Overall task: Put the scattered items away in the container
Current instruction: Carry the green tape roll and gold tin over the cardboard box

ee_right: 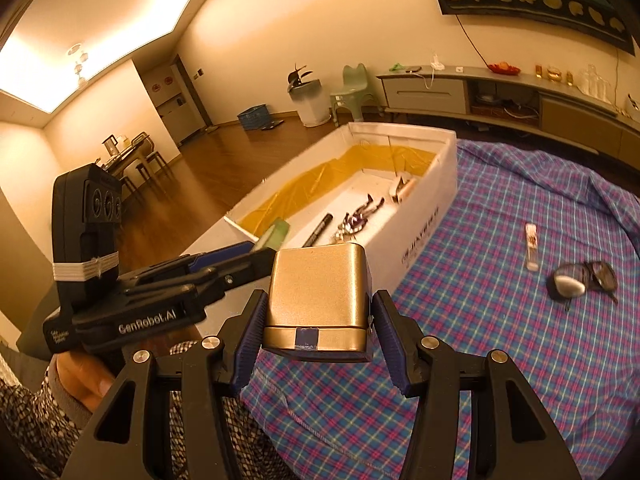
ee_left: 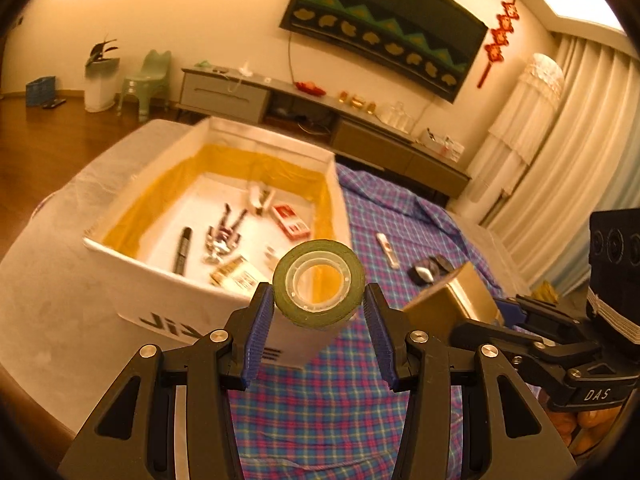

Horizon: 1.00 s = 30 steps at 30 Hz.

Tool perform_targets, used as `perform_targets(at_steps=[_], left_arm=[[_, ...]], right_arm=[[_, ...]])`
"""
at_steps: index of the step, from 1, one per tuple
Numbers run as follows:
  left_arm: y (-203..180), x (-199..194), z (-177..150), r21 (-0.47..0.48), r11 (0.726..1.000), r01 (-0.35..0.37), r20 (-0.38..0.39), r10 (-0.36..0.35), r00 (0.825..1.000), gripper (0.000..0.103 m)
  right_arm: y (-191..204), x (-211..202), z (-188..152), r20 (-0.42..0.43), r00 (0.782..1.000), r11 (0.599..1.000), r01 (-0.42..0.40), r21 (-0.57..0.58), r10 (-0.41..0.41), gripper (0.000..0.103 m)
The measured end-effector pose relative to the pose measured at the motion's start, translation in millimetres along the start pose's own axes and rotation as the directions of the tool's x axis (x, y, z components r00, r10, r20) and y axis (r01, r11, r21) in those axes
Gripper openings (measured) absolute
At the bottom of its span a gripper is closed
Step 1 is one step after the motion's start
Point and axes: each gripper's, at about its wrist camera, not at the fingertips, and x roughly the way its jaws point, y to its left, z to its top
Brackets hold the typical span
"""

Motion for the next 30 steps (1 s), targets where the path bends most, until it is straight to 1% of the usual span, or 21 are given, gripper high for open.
perform_targets(at_steps=[6, 15, 22, 30], left_arm=[[19, 2, 16, -0.015, 1.0, -0.015, 0.011, 0.015, 1.0, 0.048], [41, 11, 49, -0.022, 0.999, -0.039, 0.014, 0.039, 0.999, 0.048], [55, 27, 75, -0.026, 0.998, -0.061, -0.011, 0.061, 0.998, 0.048], [63, 58, 103, -0.018, 0.996, -0.087, -0.075, 0.085, 0.994, 0.048]], right_arm=[[6, 8, 16, 0.008, 1.0, 1.0, -0.002, -0.024, 0.002, 0.055], [16, 30, 38, -0.007, 1.0, 0.997, -0.011, -0.073, 0.01, 0.055], [18, 55, 54, -0.036, 0.999, 0.995, -0.012, -0.099, 0.008, 0.055], [12, 83, 79, -0.068, 0.998, 0.991, 0.008, -0.136, -0.017, 0.055]])
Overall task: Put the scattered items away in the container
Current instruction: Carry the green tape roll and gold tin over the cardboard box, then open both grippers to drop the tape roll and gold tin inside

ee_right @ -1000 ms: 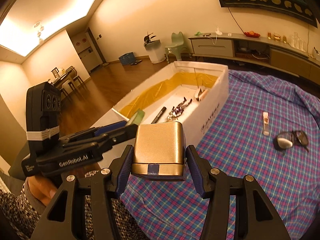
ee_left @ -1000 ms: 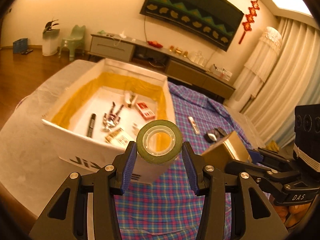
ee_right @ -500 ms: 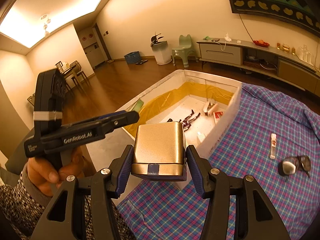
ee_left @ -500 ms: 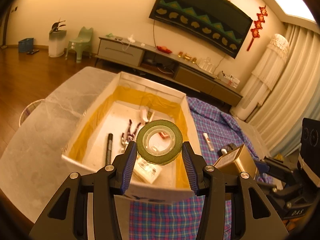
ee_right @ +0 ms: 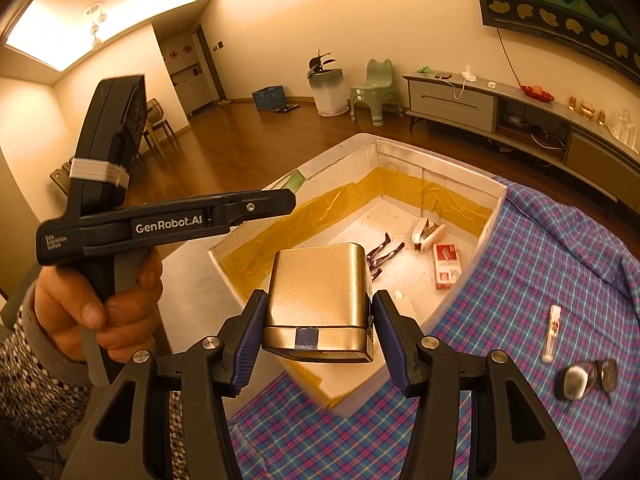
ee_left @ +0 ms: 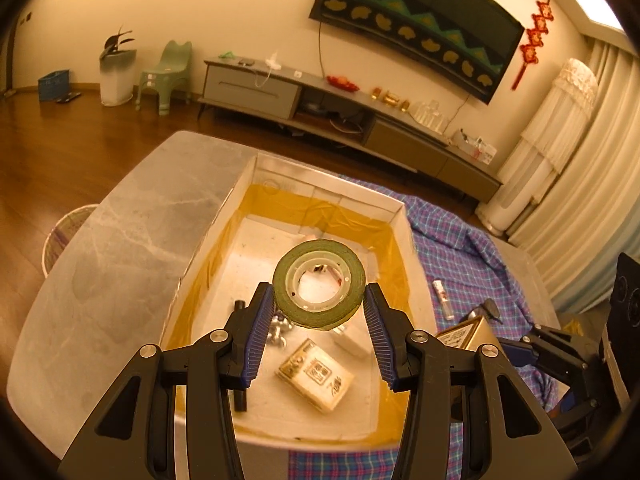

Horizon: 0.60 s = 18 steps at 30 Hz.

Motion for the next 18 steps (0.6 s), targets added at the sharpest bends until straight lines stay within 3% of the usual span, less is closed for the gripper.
perform_targets(at_steps=[11, 18], left_arm=[[9, 47, 26, -0.015, 0.998, -0.066, -0.105, 0.064, 0.992, 0.048], [24, 76, 30, -0.037, 0.993, -0.116, -0.181, 0.107, 0.978, 0.049]], right_arm=[[-28, 43, 50, -0.062, 0.997, 0.999, 0.034, -0.003, -0.034, 0.055], [-58, 83, 79, -0.135, 0.989, 0.997, 0.063, 0.05, -0.055, 0.055]])
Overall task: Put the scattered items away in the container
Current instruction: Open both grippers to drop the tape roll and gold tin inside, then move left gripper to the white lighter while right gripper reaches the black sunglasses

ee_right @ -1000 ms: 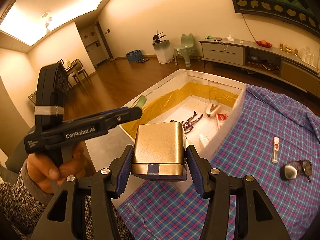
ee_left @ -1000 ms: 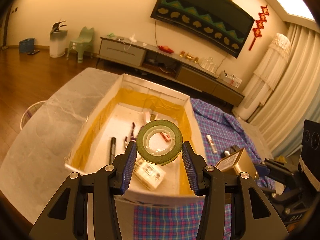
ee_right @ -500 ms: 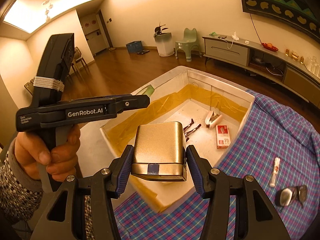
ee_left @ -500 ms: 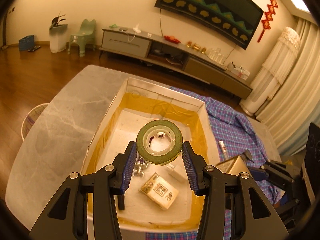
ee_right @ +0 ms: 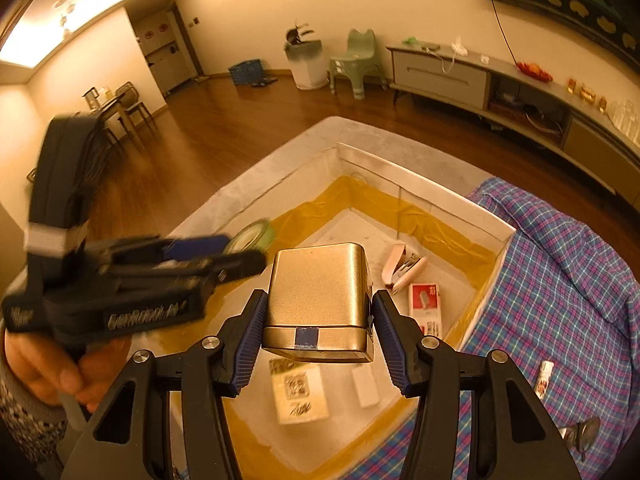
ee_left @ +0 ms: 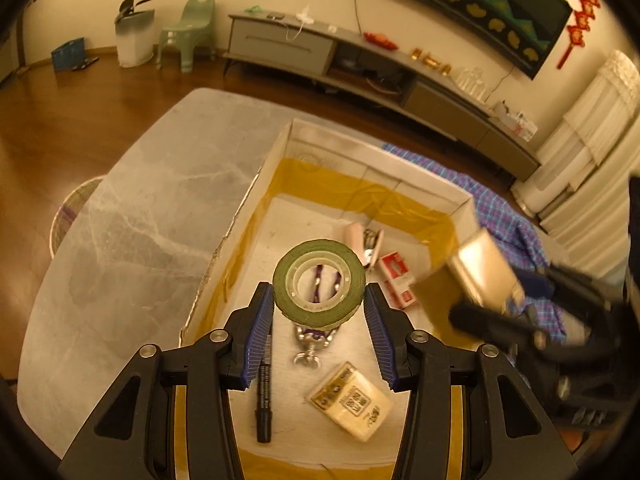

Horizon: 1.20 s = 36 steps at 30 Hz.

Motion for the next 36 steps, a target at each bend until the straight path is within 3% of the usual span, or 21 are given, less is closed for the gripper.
perform_targets(at_steps=[14, 17, 27, 36], left_arm=[[-1, 36, 14, 0.043, 0.995, -0.093, -0.065, 0.096, 0.993, 0.05], [0, 33, 15, 0.051, 0.994, -0.096, -0.052, 0.099, 0.994, 0.052], [10, 25, 7, 0.035, 0.994, -0.106, -0.049, 0.108, 0.993, 0.053], [5, -8, -9, 0.029, 0.994, -0.107, -0.011, 0.107, 0.994, 0.053]], right_arm=[[-17, 82, 62, -0.107, 0.991, 0.996, 0.083, 0.024, -0.08, 0.055], [-25, 92, 68, -0.124, 0.988, 0.994, 0.094, 0.053, -0.087, 0.062], [-28, 64, 54, -0.089, 0.995, 0.995, 0.043, 0.087, -0.035, 0.063], [-24, 21, 16, -0.046, 0.998, 0.993, -0.037, 0.115, 0.042, 0.063]])
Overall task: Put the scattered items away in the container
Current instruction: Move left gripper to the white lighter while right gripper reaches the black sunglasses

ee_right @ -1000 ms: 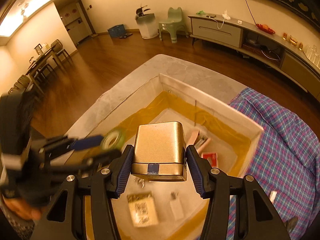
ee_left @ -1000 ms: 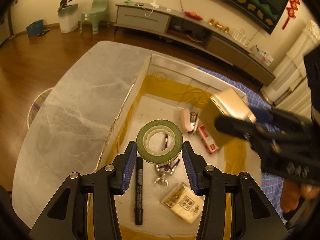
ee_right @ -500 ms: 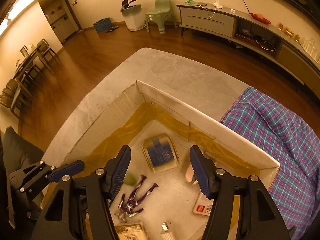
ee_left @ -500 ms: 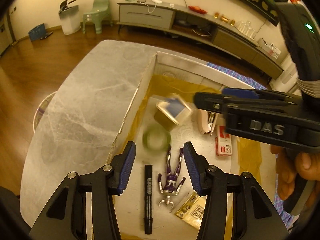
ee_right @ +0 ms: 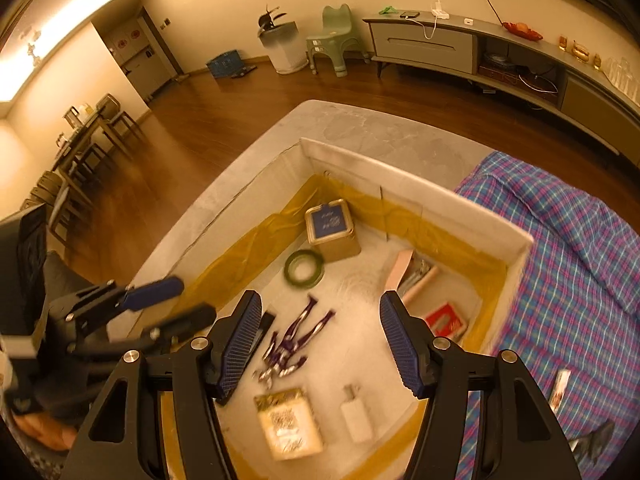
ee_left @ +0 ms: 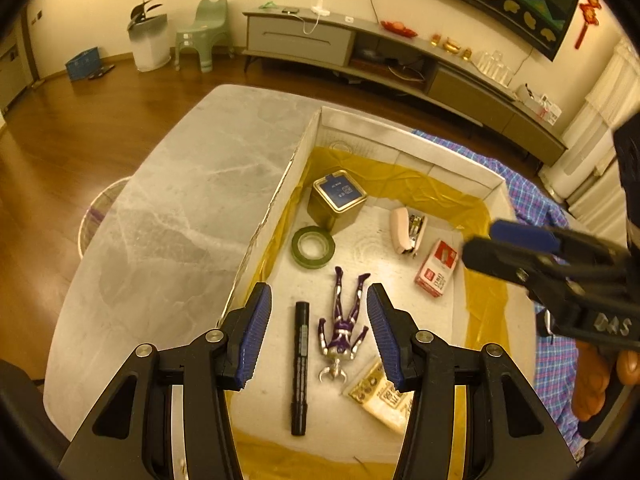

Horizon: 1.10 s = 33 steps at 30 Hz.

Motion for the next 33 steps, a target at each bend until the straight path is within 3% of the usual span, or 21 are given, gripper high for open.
perform_targets(at_steps=[9, 16, 25, 33], left_arm=[[-21, -28, -30, 0.056, 0.998, -0.001, 0.032, -0.001, 0.999, 0.053], [-57, -52, -64, 0.142, 0.989, 0.045, 0.048, -0.053, 0.997, 0.053], [-123, -77, -115, 0.341, 0.938, 0.067, 0.101, -0.107, 0.989, 0.053], [-179, -66, -141, 0.427, 0.895, 0.128, 0.035, -0.157, 0.987, 0.053]], right_arm=[[2, -65, -68, 0.132, 0.99, 0.998, -0.061, 0.026, 0.057, 0.063], [-6, -93, -119, 0.189, 0.979, 0.992, -0.095, 0.086, 0.078, 0.063], [-25, -118, -181, 0.242, 0.965, 0.981, -0.135, 0.141, 0.098, 0.063], [-79, -136, -233, 0.273, 0.959, 0.944, -0.154, 0.292, 0.072, 0.063]])
